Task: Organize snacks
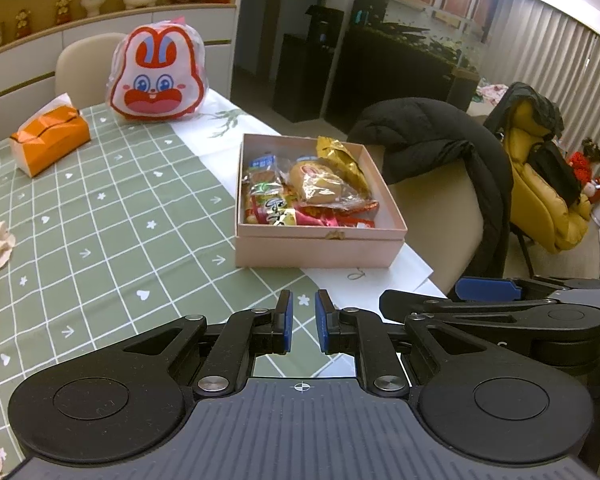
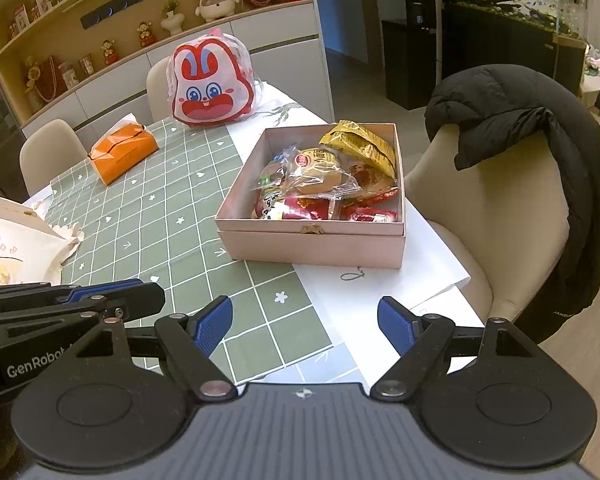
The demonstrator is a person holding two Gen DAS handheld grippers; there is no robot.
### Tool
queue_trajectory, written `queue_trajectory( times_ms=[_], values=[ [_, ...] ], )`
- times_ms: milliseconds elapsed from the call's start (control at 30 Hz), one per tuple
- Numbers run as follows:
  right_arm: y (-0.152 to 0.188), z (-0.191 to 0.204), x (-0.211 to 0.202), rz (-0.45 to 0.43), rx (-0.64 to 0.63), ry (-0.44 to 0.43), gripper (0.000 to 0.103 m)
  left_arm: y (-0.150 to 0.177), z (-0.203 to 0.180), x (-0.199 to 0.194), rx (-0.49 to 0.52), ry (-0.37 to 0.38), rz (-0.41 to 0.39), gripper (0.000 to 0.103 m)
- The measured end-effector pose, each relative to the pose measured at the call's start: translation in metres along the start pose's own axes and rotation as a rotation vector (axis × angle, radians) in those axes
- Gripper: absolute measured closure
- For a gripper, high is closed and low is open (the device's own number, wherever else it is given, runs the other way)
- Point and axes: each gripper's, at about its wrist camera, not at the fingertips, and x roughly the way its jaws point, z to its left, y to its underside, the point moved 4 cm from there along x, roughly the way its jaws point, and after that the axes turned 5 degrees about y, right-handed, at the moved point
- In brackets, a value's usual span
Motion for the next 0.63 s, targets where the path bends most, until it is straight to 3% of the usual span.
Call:
queue_trajectory(
  times_ms=[533,633],
  values=[
    [0.0022,-0.0005,0.0063,0.02,0.002,0.001,0.023,0.0008,0.0014,0.0044,0.001,0.0,0.0,0.087],
    [0.0025,-0.0013,0.0062,0.02,0.003,0.003,0.023,0.0,0.0031,0.0055,0.007,-0.033,-0.019,0.087]
  ],
)
